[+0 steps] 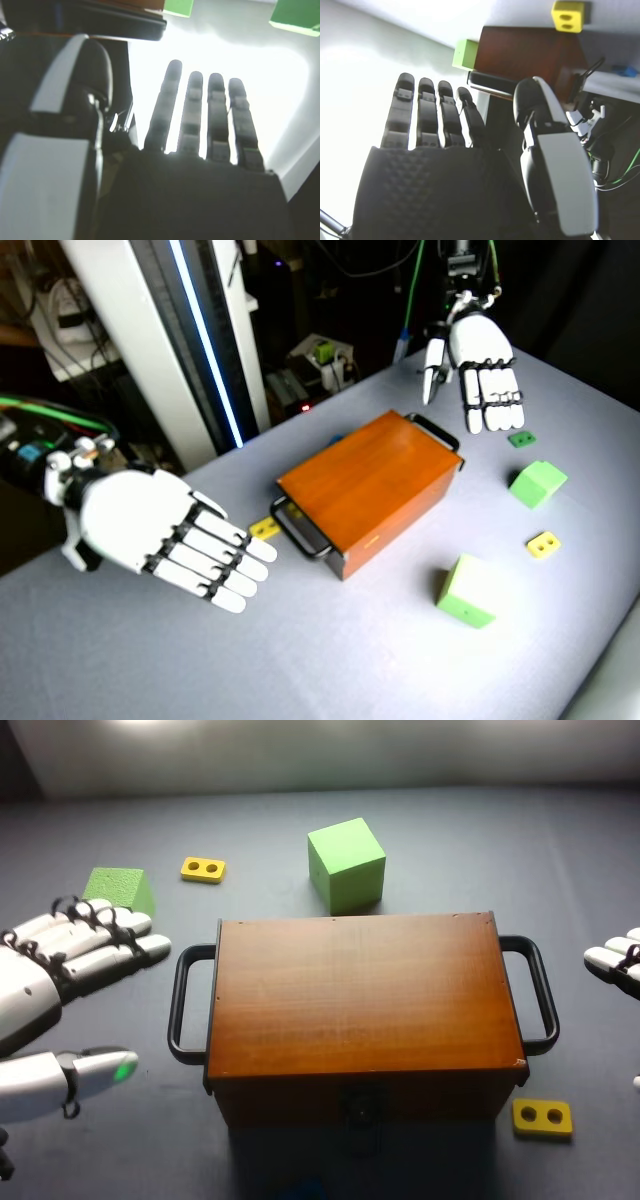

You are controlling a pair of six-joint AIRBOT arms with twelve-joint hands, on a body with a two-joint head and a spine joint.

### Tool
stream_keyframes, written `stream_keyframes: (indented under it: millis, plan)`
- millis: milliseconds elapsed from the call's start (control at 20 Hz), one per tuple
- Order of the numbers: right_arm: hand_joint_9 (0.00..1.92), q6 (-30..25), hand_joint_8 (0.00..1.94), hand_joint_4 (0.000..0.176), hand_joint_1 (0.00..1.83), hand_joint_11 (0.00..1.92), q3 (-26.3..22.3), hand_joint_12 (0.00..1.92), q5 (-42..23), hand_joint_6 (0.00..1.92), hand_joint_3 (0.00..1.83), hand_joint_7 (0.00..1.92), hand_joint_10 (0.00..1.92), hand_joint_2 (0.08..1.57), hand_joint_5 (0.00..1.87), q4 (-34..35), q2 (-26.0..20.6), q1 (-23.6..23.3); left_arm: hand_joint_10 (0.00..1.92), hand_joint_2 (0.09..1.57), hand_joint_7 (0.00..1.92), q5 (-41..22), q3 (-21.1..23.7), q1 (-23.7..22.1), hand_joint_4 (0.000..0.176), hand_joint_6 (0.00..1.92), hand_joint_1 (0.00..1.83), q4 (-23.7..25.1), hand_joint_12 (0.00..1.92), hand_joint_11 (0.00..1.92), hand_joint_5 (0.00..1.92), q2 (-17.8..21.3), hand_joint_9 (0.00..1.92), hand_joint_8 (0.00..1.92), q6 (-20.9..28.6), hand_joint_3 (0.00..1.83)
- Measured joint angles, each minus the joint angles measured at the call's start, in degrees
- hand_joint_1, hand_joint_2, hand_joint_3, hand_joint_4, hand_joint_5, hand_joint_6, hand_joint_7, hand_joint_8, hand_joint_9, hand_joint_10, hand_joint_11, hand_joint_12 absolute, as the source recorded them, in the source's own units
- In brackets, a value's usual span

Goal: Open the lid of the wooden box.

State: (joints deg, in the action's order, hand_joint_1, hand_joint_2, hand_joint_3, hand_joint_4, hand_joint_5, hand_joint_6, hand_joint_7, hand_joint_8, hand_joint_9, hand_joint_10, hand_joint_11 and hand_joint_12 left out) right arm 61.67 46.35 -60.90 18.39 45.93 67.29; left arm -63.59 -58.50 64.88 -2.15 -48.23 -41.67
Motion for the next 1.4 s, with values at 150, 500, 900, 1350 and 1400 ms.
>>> stream_keyframes:
  millis: [150,500,900,1350,1400]
  plan:
    - [0.00,0.0,0.00,0.000,0.49,0.00,0.4,0.00,1.1,0.00,0.00,0.00,0.00,1.36,0.00,-0.1,0.7,-0.3,0.00,1.37,0.06,1.1,0.0,0.6,0.000,0.00,0.26,0.2,0.00,0.00,0.17,0.0,0.01,0.00,0.7,0.00]
    - [0.00,0.0,0.00,0.000,0.49,0.00,1.8,0.00,3.6,0.00,0.00,0.00,0.00,1.37,0.00,-0.3,2.3,-2.2,0.00,1.37,0.06,2.9,0.1,1.2,0.000,0.00,0.22,1.9,0.00,0.00,0.18,-0.6,0.00,0.00,2.6,0.00]
    - [0.00,0.0,0.00,0.000,0.49,0.00,3.6,0.00,8.4,0.00,0.00,0.00,0.00,1.38,0.00,-2.0,4.6,-4.7,0.00,1.37,0.05,4.8,-0.3,1.4,0.000,0.00,0.17,3.1,0.00,0.00,0.17,-1.6,0.00,0.00,3.9,0.00]
    - [0.00,0.0,0.00,0.000,0.56,0.00,5.1,0.00,13.0,0.01,0.00,0.00,0.00,1.36,0.04,-4.7,7.0,-7.4,0.00,1.36,0.03,5.4,-0.8,1.4,0.000,0.00,0.21,4.2,0.00,0.00,0.16,-2.7,0.00,0.00,5.4,0.00]
    - [0.00,0.0,0.00,0.000,0.53,0.00,5.1,0.00,13.4,0.01,0.00,0.00,0.00,1.37,0.04,-4.7,7.2,-7.5,0.00,1.36,0.02,5.3,-0.9,1.4,0.000,0.00,0.21,4.5,0.00,0.00,0.16,-2.9,0.00,0.00,5.5,0.00]
